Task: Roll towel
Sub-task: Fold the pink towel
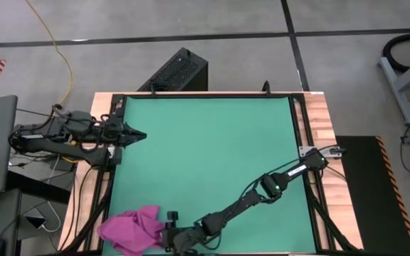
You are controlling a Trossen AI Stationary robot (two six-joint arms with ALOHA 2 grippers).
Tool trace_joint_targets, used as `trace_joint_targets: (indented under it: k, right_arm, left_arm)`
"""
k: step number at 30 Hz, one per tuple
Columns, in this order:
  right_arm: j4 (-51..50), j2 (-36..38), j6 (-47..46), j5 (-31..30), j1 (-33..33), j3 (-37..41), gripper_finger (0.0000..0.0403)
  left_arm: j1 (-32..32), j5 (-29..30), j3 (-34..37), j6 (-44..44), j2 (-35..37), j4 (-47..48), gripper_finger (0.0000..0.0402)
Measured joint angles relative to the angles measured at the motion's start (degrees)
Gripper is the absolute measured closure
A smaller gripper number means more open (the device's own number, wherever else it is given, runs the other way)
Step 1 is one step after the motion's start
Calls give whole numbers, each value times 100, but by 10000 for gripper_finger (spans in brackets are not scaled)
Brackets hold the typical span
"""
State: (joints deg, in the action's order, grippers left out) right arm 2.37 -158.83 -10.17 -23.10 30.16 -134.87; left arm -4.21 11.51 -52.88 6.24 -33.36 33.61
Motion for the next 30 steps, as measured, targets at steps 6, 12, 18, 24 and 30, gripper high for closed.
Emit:
trace_joint_targets:
  k: [6, 12, 18, 24, 30]
  right_arm:
    - [-214, 3, -33, 455, -108, 0, 372]
    - [-238, 66, 97, -35, -65, -2, 397]
    - [-961, 831, 641, -1419, -2, -2, 400]
    - [-2614, 1983, 855, -3601, -42, -16, 401]
    - [-4242, 3198, 991, -4982, -264, -7, 402]
  left_arm:
    - [0, -3, 0, 11, 0, 14, 388]
    - [0, -13, 0, 104, 0, 182, 388]
    - [0, -16, 2, 164, 0, 421, 388]
    - [0, -121, 2, 138, 0, 367, 388]
    - [0, -128, 4, -100, 0, -55, 388]
